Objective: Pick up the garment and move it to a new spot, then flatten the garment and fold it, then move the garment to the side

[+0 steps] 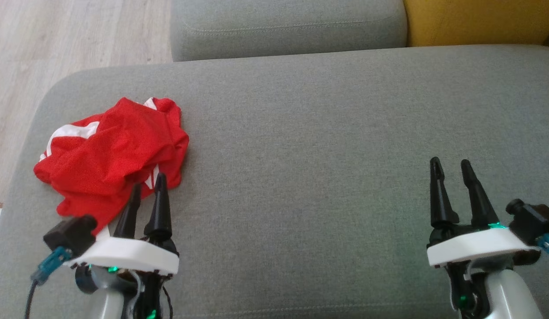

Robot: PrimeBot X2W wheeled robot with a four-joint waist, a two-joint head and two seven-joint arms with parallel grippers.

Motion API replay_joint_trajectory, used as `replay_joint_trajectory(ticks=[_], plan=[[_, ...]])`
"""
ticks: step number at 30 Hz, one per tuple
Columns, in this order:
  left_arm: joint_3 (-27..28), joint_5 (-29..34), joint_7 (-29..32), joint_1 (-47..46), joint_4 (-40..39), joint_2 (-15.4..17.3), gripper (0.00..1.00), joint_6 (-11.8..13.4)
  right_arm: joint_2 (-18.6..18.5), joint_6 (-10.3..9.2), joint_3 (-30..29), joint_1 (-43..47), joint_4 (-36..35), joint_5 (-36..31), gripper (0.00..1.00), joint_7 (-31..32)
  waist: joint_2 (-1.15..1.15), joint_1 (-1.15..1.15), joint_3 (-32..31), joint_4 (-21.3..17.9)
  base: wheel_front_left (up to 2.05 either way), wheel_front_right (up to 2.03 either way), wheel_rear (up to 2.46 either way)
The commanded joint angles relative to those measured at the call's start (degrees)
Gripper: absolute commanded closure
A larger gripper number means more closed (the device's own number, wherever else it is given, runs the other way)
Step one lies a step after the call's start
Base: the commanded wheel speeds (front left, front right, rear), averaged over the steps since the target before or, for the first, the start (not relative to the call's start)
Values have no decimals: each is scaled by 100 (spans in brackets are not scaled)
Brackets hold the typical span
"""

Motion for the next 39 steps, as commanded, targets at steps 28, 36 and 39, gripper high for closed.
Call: replay_joint_trajectory(ticks=[28, 36, 39], plan=[[-1076, 1873, -517, -446, -523, 584, 0, 1338, -50, 20, 410, -136, -617, -1958, 0, -530, 0, 0, 27, 3, 0, 0, 0], [-750, 1963, -651, -256, -738, 360, 0, 1156, -54, 21, 391, -15, -489, -1126, 0, -665, 0, 0, 26, 16, 0, 0, 0], [-652, 2105, -702, -174, -695, 262, 0, 985, -55, 22, 408, -8, -303, -978, 0, -716, 0, 0, 20, 26, 0, 0, 0]])
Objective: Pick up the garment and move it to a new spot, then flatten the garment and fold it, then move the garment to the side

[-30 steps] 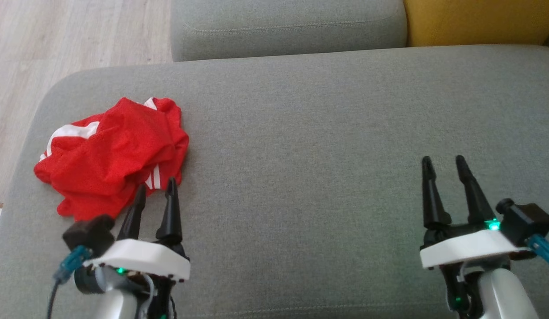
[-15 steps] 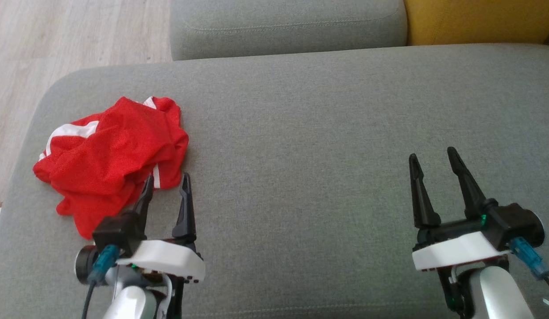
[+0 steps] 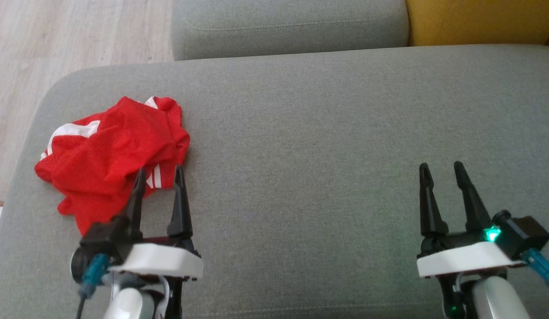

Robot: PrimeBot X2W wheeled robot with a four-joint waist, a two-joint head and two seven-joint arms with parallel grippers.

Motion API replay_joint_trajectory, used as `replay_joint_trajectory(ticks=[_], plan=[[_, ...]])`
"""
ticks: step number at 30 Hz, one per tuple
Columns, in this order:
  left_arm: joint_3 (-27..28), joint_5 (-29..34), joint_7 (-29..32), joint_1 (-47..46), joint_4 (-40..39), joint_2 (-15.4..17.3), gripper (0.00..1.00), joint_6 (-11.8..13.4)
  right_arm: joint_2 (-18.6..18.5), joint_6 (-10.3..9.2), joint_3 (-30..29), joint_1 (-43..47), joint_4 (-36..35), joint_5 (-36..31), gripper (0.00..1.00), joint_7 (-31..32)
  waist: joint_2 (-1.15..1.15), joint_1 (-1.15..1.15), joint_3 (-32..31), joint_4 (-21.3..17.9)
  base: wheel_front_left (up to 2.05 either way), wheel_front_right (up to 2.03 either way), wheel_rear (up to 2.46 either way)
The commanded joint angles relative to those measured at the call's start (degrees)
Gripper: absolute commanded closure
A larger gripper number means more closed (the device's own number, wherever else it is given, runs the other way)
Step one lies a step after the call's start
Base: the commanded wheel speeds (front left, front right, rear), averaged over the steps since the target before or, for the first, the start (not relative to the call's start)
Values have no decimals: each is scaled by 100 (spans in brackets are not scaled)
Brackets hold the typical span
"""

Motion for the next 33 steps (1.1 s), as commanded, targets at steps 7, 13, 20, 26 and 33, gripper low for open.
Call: replay_joint_trajectory(ticks=[7, 13, 20, 26, 33], plan=[[288, 716, -186, -70, 31, -133, 0, -244, -46, 22, 250, -230, 73, -457, 0, -197, 0, 0, -18, -12, 0, 0, 0], [321, 1159, -278, -62, 3, -194, 0, -316, -49, 23, 315, -244, 87, -747, 0, -289, 0, 0, -26, -27, 0, 0, 0], [410, 1179, -278, -70, 20, -226, 0, -360, -49, 23, 279, -248, 108, -710, 0, -289, 0, 0, -52, 22, 0, 0, 0], [466, 1127, -278, -36, 45, -233, 0, -302, -49, 23, 334, -178, 107, -709, 0, -289, 0, 0, -81, 299, 0, 0, 0], [559, 1114, -278, -12, 63, -234, 0, -252, -49, 23, 440, -114, 93, -693, 0, -289, 0, 0, -93, 794, 0, 0, 0]])
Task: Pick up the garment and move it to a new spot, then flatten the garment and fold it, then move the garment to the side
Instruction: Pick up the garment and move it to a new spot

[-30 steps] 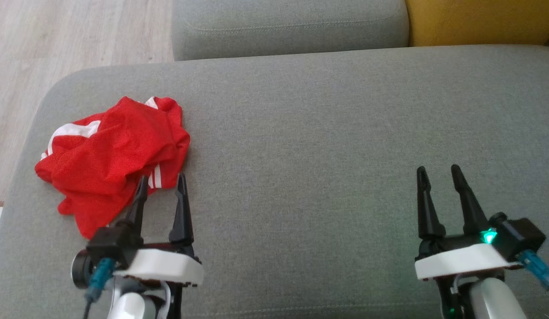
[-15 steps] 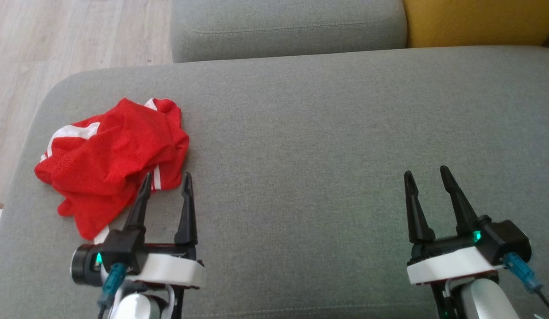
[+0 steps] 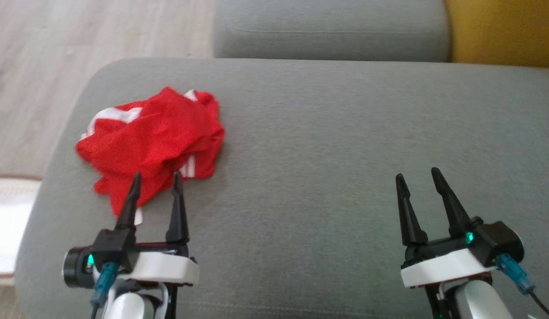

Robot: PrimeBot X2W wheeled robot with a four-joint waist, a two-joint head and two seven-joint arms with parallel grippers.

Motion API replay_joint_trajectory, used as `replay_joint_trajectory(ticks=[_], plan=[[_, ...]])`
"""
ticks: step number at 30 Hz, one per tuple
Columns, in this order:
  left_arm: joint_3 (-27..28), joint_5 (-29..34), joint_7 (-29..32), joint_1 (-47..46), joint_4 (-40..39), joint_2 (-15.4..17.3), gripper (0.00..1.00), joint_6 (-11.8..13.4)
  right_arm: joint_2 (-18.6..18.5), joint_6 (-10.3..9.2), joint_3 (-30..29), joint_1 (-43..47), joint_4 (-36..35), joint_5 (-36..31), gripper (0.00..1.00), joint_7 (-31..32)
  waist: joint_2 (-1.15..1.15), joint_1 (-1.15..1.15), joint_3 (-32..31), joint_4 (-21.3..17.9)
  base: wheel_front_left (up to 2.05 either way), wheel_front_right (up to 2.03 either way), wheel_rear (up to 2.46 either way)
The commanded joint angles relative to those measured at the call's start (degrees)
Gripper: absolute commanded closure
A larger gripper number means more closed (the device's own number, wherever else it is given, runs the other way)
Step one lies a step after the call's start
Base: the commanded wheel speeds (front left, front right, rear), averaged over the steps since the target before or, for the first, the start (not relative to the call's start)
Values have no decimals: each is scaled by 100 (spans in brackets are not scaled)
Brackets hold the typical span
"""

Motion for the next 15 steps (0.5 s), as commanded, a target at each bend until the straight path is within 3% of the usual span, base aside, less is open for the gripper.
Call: replay_joint_trajectory(ticks=[1, 15], plan=[[231, -18, -68, -151, -166, -19, 0, 37, -45, 23, 159, -106, -175, 10, 0, -61, 0, 0, -11, 220, 0, 0, 0], [405, -29, -68, -80, -323, -20, 0, 6, -45, 23, 423, -3, -234, 92, 0, -61, 0, 0, -90, 1495, 0, 0, 0]])
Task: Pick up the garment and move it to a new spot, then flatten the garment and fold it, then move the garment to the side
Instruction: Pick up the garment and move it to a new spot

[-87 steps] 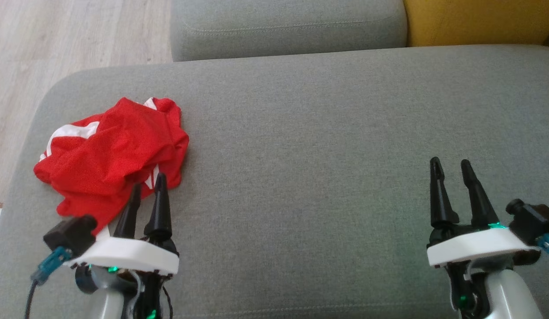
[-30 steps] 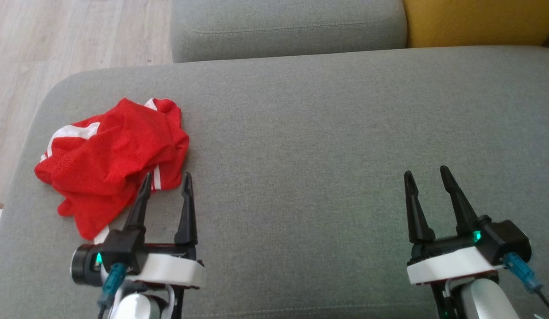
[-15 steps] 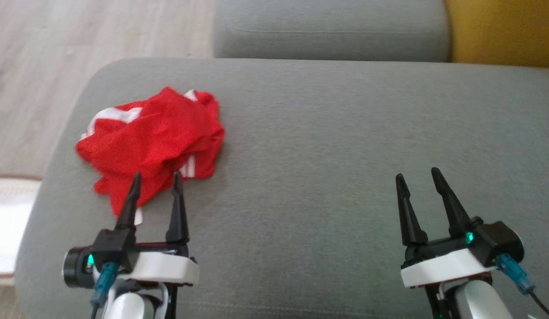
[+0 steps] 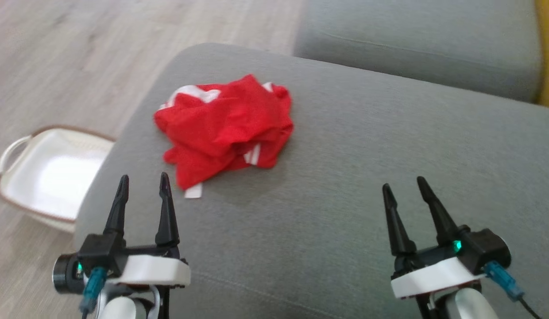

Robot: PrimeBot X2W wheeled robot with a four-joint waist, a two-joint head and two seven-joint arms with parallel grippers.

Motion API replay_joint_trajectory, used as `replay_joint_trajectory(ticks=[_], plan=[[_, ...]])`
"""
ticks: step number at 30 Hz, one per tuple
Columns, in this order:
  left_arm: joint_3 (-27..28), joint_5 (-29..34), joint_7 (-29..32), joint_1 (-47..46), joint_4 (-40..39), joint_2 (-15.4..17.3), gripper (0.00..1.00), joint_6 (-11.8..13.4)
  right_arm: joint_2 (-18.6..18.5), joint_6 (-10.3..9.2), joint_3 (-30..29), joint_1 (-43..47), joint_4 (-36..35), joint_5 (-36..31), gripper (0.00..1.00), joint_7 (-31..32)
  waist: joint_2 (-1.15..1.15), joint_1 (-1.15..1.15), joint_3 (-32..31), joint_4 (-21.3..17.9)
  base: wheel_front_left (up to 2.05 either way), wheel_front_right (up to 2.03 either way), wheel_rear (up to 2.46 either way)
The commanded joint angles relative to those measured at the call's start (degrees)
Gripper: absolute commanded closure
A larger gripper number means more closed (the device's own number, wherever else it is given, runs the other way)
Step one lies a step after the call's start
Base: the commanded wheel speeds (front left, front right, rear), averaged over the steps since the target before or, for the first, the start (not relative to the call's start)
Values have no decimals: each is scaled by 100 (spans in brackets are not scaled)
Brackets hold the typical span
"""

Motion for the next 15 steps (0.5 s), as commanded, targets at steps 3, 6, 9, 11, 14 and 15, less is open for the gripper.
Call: replay_joint_trajectory(ticks=[3, 6, 9, 11, 14, 15], plan=[[201, 62, -52, -162, -265, -13, 0, 8, -42, 23, 222, -137, -171, 40, 0, -61, 0, 0, -27, 340, 0, 0, 0], [241, 77, -52, -135, -291, -13, 0, -12, -42, 23, 270, -135, -151, 73, 0, -61, 0, 0, -25, 457, 0, 0, 0], [285, 81, -52, -104, -315, -13, 0, -33, -42, 23, 321, -129, -144, 85, 0, -61, 0, 0, -26, 492, 0, 0, 0], [330, 82, -52, -84, -334, -13, 0, -44, -42, 23, 356, -132, -141, 85, 0, -61, 0, 0, -22, 474, 0, 0, 0], [428, 147, -52, -72, -359, -14, 0, -54, -42, 23, 366, -157, -136, 81, 0, -61, 0, 0, 20, 364, 0, 0, 0], [471, 158, -52, -84, -353, -14, 0, -72, -42, 23, 351, -168, -141, 90, 0, -61, 0, 0, 46, 315, 0, 0, 0]])
